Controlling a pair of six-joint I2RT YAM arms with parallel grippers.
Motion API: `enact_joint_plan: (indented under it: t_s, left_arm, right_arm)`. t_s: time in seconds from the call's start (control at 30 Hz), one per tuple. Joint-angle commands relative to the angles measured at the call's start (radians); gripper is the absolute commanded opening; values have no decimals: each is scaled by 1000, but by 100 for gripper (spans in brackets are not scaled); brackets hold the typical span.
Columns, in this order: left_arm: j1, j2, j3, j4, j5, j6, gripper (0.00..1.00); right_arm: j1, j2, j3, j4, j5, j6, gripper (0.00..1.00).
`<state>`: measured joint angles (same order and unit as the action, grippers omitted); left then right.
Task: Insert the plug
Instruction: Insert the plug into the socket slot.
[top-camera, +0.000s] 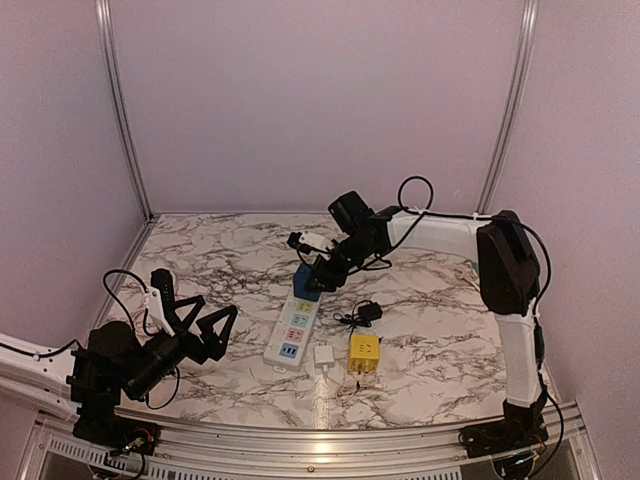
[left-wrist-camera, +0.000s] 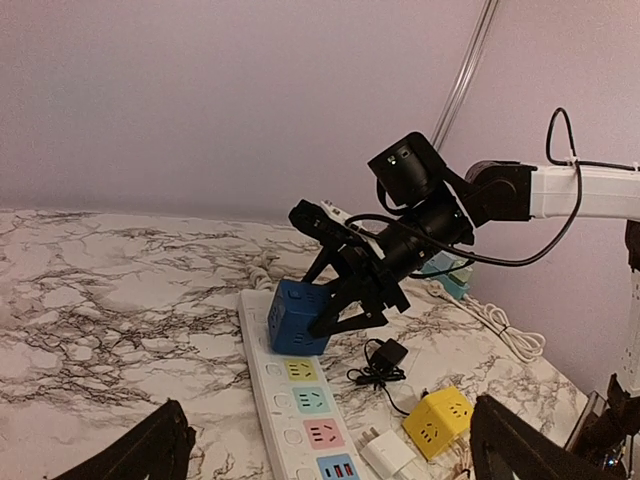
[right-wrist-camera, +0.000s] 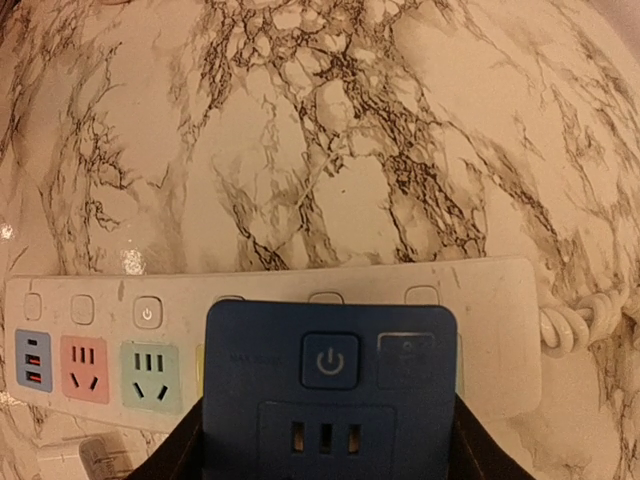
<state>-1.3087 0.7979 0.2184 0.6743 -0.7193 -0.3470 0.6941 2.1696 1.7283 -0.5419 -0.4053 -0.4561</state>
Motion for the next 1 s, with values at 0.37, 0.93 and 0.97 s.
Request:
enact_joint_plan:
  t_s: [0.37,0.93,0.97]
  left_arm:
    - [487,591,421,-33,471,-127,99]
    - [652,1076,680,204,960,-386,70]
    - [653,1088,688,196,966,-386,66]
  right_arm:
    - [-6,198,-22,-197,105,-26,0]
    - [-5,180,-22,-158,70,-18,0]
    - [-6,179,-22,-158,71,-17,0]
